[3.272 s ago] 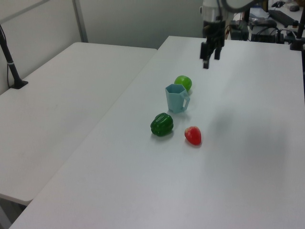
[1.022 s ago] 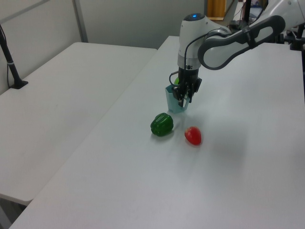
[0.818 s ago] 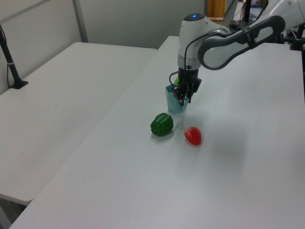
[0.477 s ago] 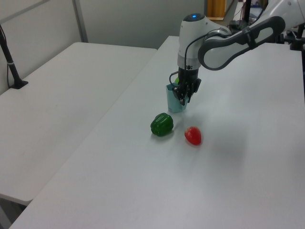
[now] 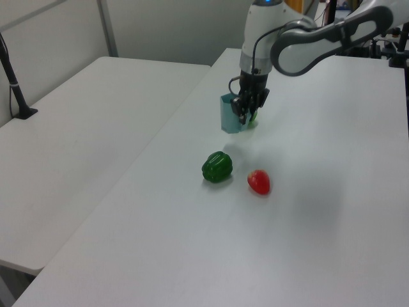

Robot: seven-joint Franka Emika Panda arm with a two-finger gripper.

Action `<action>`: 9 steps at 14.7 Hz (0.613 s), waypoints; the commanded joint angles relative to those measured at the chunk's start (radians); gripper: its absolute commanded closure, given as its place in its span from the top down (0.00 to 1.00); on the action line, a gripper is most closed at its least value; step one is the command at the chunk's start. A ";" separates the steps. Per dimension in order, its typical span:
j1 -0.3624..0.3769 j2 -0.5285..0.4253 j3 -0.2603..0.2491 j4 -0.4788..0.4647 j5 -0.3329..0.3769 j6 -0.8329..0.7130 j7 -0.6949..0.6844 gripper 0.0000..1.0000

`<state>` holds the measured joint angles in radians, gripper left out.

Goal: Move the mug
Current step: 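Drag the held mug away from the peppers and apples, then set it down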

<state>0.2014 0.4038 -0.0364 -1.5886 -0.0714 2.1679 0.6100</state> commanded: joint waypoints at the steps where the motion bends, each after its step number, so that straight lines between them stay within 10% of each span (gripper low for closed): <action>1: 0.000 -0.225 0.003 -0.203 -0.019 -0.084 -0.110 0.01; 9: -0.036 -0.499 0.003 -0.546 -0.042 -0.076 -0.217 0.02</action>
<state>0.1734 -0.0050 -0.0367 -1.9964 -0.0756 2.0740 0.4240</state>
